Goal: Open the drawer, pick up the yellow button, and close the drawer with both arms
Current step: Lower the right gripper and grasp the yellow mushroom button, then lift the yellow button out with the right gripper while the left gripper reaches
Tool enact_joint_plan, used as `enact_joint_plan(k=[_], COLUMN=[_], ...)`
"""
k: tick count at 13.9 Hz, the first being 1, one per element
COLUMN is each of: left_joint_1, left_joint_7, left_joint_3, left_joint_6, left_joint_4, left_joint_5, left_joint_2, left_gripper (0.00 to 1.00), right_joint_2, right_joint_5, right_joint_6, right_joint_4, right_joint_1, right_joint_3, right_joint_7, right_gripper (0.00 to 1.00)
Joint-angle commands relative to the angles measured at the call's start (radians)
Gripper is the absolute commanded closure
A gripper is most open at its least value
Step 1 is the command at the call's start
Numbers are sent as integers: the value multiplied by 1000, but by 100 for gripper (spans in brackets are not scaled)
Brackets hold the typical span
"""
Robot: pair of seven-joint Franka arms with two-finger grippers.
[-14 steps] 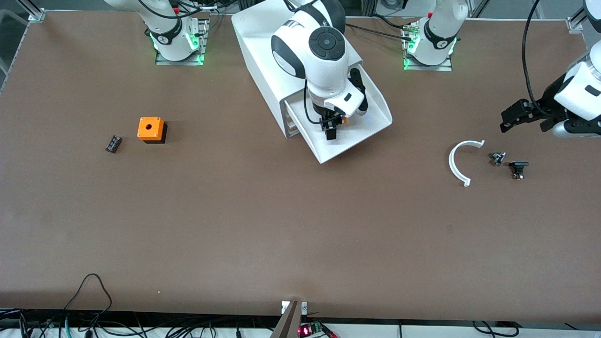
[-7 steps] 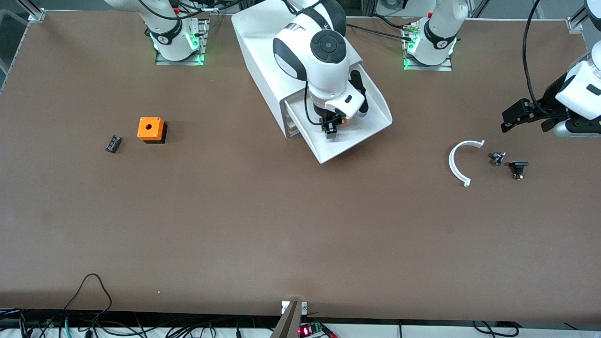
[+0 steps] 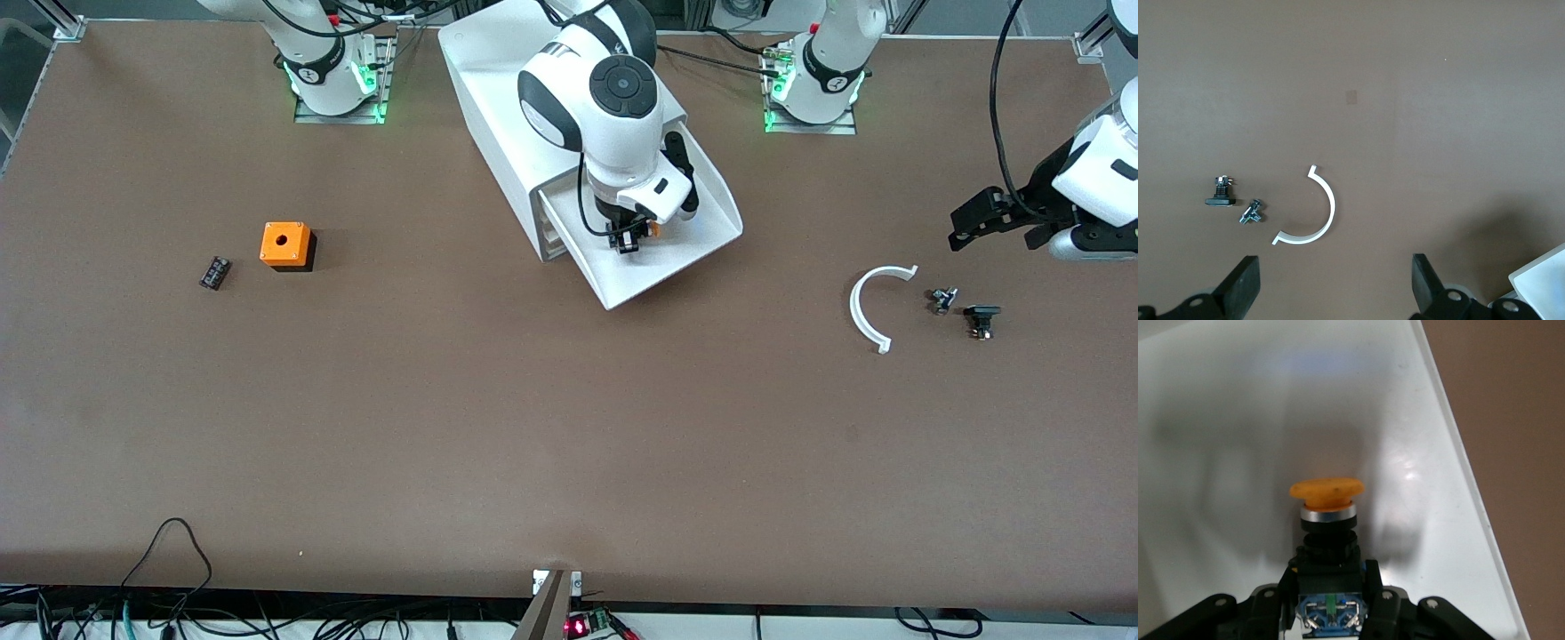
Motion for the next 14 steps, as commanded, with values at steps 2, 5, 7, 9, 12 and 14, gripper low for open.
enact_joint_plan(k=[2, 5, 7, 9, 12, 14], left_joint_1=[-11, -12, -12, -12, -14, -30], left_joint_7=[-11, -9, -11, -11, -11, -24], left_joint_3=[4, 4, 4, 4, 1, -7], left_joint_6=[-14, -12, -12, -12, 0, 56], left_joint_4=[26, 33, 33, 36, 35, 17], left_joint_5=[26, 26, 26, 26, 26, 26], left_joint_2=[11, 15, 17, 17, 25, 51], left_gripper=[0, 0, 0, 0, 0, 0], right_joint_2=[3, -40, -86, -121, -164, -197], right_joint_5=[14, 13, 13, 11, -59, -95], right_joint_6=[-4, 14, 30, 33, 42, 50], right_joint_4=[34, 34, 34, 34, 18, -48], right_joint_1=[14, 14, 2, -9, -10, -13], right_joint_3=[-13, -37, -51, -68, -140, -200], right_joint_7=[7, 16, 86, 204, 409, 566], right_gripper=[72, 75, 75, 75, 74, 74])
